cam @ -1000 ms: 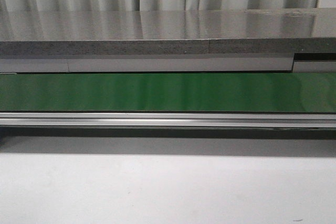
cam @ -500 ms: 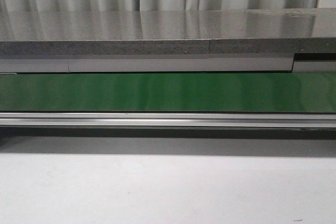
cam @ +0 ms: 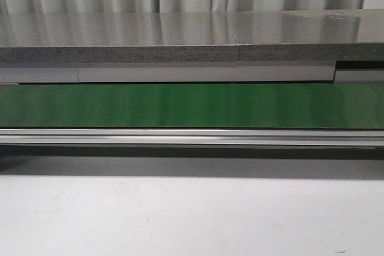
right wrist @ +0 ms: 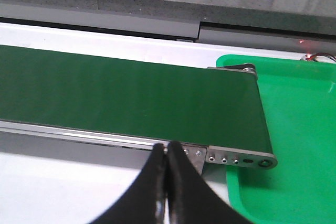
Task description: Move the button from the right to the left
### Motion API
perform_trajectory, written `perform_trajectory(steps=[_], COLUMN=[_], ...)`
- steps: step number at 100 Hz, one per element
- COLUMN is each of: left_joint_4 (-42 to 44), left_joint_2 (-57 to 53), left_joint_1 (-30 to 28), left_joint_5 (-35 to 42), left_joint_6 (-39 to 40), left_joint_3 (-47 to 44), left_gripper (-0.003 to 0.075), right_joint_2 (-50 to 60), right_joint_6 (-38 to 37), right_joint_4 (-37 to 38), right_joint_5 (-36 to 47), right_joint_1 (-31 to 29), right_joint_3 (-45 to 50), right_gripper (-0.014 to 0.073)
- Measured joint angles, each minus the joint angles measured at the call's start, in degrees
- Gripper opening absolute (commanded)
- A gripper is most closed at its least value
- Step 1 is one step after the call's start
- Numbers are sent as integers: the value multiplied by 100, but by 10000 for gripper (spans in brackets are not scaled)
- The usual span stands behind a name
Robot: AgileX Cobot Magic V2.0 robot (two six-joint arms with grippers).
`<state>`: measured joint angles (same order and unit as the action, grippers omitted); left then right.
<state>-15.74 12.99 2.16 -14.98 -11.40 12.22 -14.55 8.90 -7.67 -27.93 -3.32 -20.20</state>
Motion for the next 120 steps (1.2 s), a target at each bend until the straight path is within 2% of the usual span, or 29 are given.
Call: perform_trajectory(steps=[10,25,39,120], left_joint_4=[678,1041,1134,1150], left_joint_2=[-419,-1052,-1329,-1329], left_joint_1=[0,0,0,0], left_joint_5=[290,676,759,823], left_joint_6=[793,1140,1140,1140], left_joint_3=[-394,-896,-1216,-1216], left_gripper=[-20,-20,-20,-20], right_joint_2=[0,0,0,0], right_joint_6=[0,0,0,0], right_joint_4=[0,0,0,0], right_joint_5=[0,0,0,11], right_joint_1=[0,0,0,0], right_joint_3=[0,0,0,0], right_gripper=[-66,-66,-66,-66])
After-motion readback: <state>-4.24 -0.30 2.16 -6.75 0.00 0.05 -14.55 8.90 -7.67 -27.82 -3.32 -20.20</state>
